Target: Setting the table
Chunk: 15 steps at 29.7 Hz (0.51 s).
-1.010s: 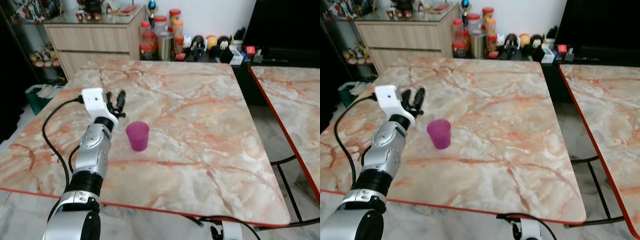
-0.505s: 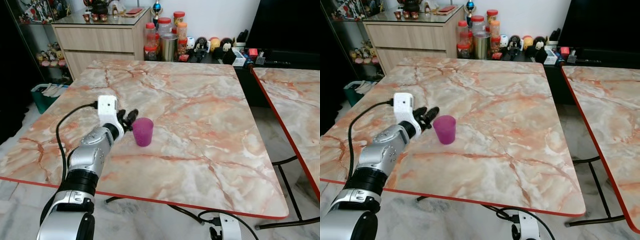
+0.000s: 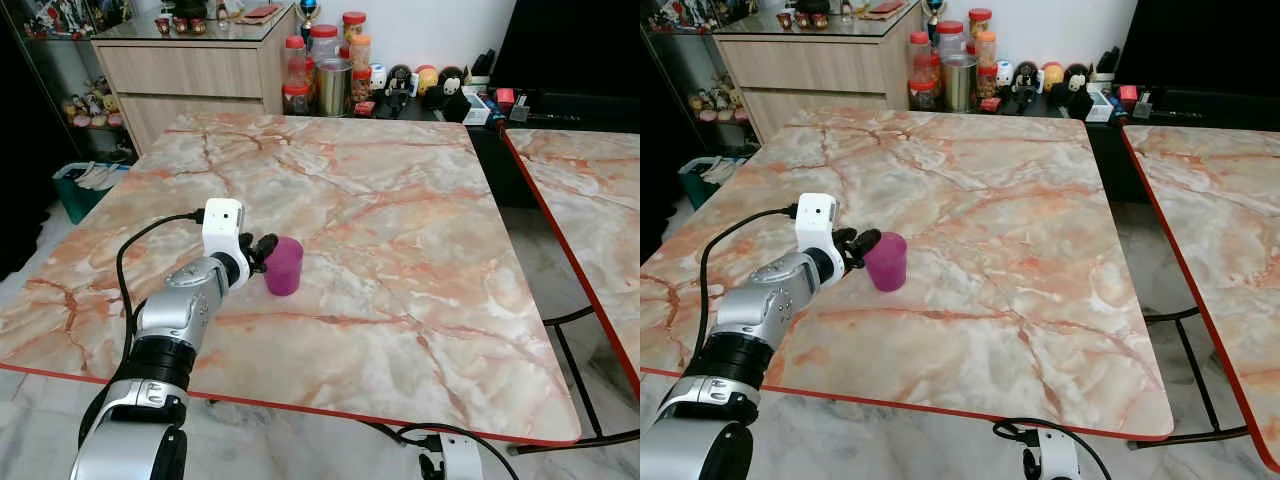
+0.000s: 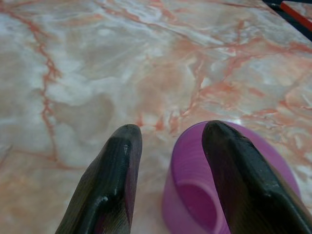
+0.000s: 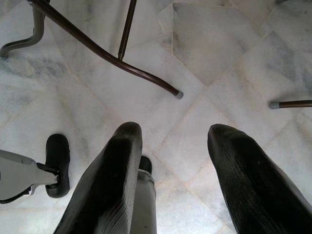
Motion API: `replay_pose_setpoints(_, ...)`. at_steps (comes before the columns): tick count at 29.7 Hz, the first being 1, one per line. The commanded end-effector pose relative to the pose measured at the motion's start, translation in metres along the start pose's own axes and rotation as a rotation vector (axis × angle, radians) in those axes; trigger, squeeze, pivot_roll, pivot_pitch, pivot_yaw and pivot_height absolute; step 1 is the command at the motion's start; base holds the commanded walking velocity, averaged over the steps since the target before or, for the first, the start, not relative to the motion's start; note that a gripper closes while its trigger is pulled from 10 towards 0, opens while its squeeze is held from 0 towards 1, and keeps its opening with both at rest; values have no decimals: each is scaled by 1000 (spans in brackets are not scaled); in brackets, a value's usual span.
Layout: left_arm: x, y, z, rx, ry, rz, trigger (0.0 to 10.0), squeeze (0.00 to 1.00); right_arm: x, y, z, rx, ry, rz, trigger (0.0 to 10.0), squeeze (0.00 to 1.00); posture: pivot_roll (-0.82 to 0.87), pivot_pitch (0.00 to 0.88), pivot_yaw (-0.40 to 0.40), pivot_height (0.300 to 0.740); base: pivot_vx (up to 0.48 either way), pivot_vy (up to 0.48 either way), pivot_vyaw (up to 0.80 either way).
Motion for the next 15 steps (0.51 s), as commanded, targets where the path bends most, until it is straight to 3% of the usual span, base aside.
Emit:
replay_pose_setpoints(1,1,9,2,29,-2,4,10000,0,0,-1,0,12,-4,-4,10000,0,9,0,12,719,0,0,0)
replay_pose_setpoints(15,-1,7,1,44,-18,-29,10000,0,0,-3,1,17,-6,-13,10000,0,8,0,17,719,0,0,0)
Point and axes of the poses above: a point about 5 cm out from each wrist's last joint towards the gripper, its own x axis pointing out of the wrist towards the gripper, its own y axis along the axis of the wrist's last joint, z = x × y, the point moved 5 cm from there along x, pointing out of the wrist towards the gripper, and after that the axes turned 3 degrees about x, right-handed, at the moved point
